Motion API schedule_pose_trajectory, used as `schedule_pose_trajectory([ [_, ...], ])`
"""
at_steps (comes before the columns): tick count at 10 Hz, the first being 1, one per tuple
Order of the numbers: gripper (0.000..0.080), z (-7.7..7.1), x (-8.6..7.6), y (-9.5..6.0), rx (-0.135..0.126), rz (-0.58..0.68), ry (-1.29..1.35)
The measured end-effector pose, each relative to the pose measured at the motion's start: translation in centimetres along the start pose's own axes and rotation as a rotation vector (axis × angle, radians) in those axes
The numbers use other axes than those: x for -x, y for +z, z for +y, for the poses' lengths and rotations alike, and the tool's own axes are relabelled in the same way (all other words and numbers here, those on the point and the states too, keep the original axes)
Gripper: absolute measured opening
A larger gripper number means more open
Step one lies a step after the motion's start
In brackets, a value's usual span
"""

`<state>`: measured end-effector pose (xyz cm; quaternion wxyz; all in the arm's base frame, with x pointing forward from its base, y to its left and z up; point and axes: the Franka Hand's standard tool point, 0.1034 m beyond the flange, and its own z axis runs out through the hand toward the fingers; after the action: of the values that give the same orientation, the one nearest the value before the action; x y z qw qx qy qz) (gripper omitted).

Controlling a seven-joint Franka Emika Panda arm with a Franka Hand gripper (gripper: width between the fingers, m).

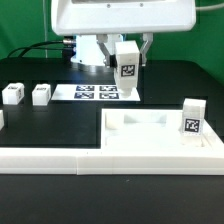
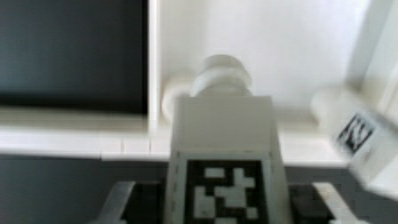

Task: Assemble square table

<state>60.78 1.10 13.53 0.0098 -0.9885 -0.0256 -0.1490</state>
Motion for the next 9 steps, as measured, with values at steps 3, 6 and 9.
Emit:
schedule_pose_trajectory([
  [3, 0.0288, 0.6, -0.8, 1.3, 0.086, 0.196, 0.001],
  [6, 0.0288, 0.5, -0.7, 1.5, 0.081, 0.182, 0.004],
  [9, 0.0288, 1.1, 0.3, 3.0, 0.083, 0.183, -0.020],
])
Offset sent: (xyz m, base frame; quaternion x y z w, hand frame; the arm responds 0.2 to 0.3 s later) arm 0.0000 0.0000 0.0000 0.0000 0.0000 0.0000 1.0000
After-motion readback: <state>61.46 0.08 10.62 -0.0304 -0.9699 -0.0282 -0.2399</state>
